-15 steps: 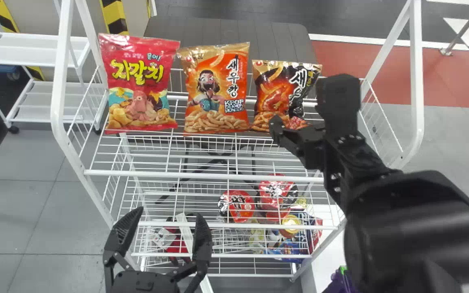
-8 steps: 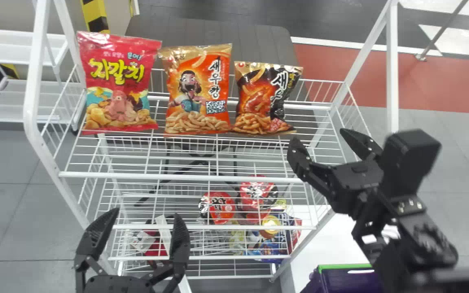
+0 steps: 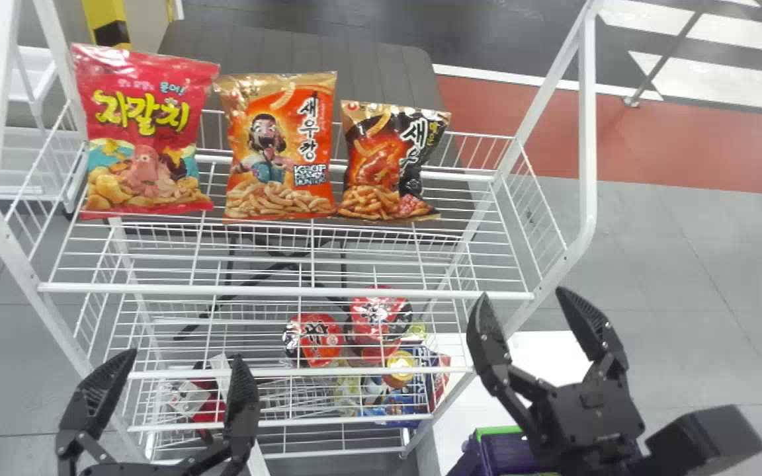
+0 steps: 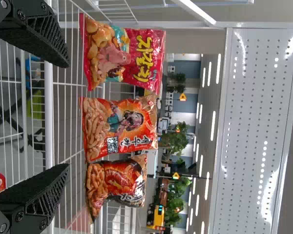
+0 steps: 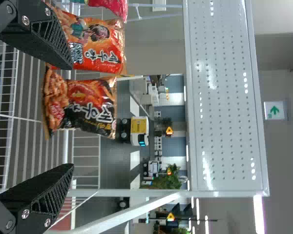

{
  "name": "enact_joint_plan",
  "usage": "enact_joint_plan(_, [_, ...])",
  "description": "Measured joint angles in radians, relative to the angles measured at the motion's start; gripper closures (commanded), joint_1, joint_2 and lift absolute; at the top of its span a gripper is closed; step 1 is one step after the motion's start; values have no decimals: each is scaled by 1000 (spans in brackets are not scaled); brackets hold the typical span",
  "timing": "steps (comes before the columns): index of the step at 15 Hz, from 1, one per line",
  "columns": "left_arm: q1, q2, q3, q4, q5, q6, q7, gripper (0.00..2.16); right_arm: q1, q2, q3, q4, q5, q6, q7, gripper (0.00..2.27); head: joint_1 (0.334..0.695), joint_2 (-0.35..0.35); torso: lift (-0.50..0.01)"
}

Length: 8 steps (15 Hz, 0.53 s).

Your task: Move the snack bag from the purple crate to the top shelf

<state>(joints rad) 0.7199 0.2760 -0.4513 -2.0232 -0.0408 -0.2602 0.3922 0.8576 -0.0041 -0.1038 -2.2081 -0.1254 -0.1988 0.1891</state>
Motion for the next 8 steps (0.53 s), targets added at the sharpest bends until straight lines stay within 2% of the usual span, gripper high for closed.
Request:
enact_joint_plan(3, [12,-17,2,0,-27,1,13,87,22,-14,8,50,-1,-30,-16,124,695,-270,8])
enact_joint_plan(5, [29,-30,3,0,-64,1,49,87,37,-45,32,79,3,-35,-20,124,695,-251,8])
enact_joint_plan(8, [46,-40,17,-1,-84,0,53,87,45,-82,46,118,5,-36,-24,124,695,-236,8])
